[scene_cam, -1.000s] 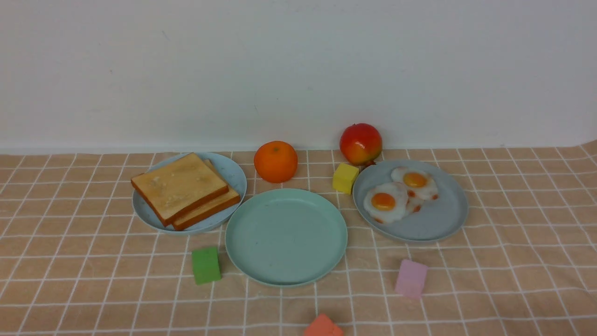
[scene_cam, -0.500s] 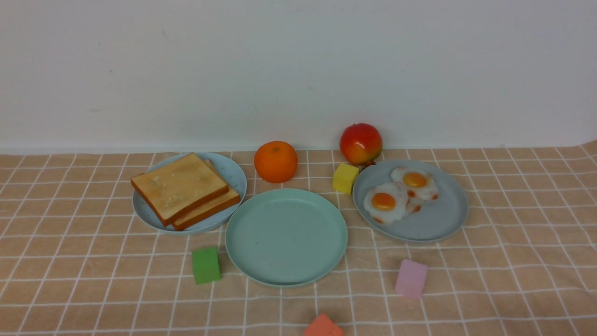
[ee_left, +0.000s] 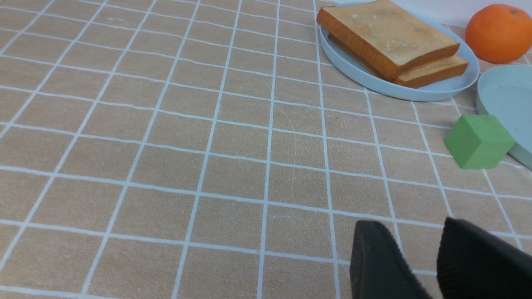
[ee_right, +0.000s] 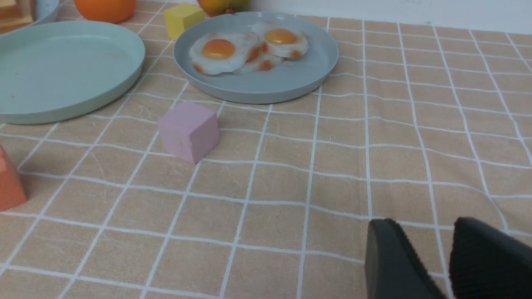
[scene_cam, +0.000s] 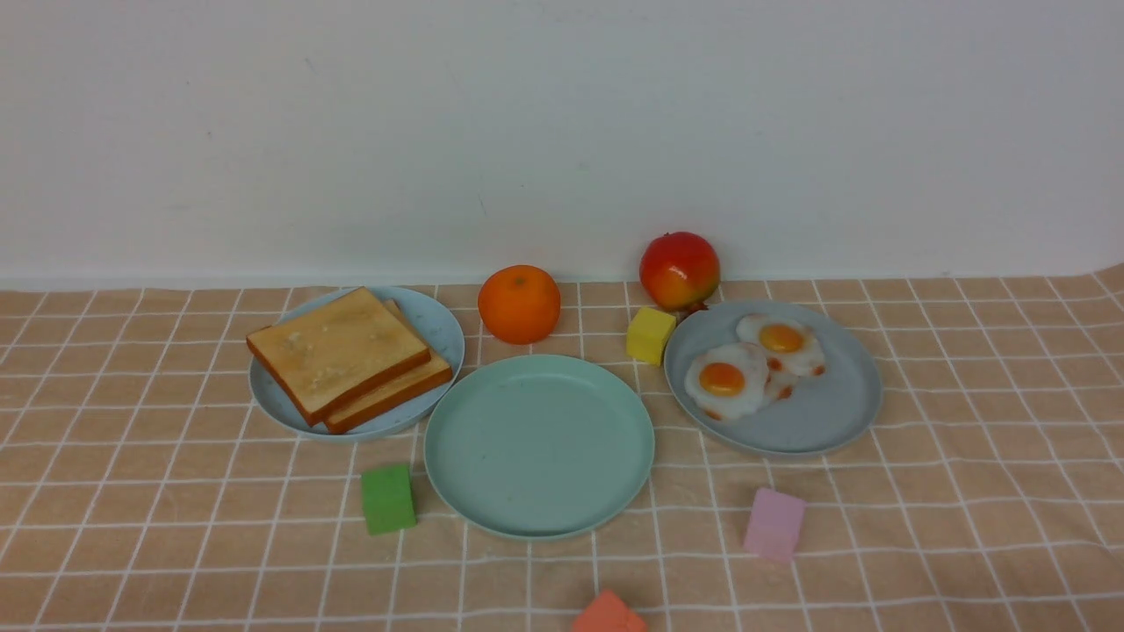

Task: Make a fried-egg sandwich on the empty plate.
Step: Use the left arm to grab a slice of bread, then use the left arm to put a slice of bread into the empty plate in the middle, then use the right arm to grab a fried egg

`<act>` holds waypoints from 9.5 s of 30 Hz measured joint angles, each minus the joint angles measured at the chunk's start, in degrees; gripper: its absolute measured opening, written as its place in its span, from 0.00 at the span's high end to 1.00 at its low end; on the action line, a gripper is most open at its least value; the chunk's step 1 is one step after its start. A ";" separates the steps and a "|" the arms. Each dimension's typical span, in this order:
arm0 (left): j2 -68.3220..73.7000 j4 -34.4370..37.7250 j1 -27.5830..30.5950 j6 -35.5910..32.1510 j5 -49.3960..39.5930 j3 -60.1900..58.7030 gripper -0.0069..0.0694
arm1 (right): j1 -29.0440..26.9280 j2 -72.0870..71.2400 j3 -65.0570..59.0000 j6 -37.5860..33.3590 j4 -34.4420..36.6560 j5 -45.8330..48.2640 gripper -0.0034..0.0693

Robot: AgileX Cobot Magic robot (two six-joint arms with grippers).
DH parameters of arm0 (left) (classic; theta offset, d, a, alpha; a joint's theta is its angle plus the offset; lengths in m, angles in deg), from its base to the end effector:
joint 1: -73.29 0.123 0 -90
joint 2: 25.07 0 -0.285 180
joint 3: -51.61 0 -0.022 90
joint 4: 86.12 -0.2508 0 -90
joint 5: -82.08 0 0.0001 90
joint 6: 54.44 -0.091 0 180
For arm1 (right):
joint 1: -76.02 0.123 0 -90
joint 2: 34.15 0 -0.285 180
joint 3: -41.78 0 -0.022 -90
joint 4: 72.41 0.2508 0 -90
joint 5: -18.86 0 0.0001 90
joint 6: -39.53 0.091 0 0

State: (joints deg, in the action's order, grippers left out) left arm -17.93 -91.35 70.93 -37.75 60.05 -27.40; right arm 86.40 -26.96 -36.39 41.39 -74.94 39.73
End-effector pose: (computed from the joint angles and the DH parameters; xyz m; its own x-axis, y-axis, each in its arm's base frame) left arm 0.0525 0.0010 0.1689 -0.3055 -0.1926 -0.9325 -0.0552 0.9813 -0.1846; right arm 0.0522 0.0081 0.1754 -0.2731 -0.0590 -0.9602 -0.1677 0.9858 -0.0128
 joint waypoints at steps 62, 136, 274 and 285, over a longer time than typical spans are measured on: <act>59.47 11.05 0.00 6.00 -8.29 50.44 0.60 | 0.00 60.99 53.99 13.50 -7.05 7.33 0.62; 115.71 43.98 4.38 -7.35 -0.31 74.40 0.32 | 13.71 64.45 54.12 -12.21 30.27 20.88 0.62; 60.67 30.51 -22.08 -31.29 -20.15 53.05 0.90 | -2.36 129.04 106.31 -9.91 27.40 33.05 0.39; 60.72 30.51 -22.08 -31.29 -20.67 53.05 0.89 | -2.42 132.79 107.10 -7.58 34.80 32.89 0.53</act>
State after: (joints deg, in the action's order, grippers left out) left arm 42.79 -60.83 48.85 -69.04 39.39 25.65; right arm 83.97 105.82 70.71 33.81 -40.15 72.62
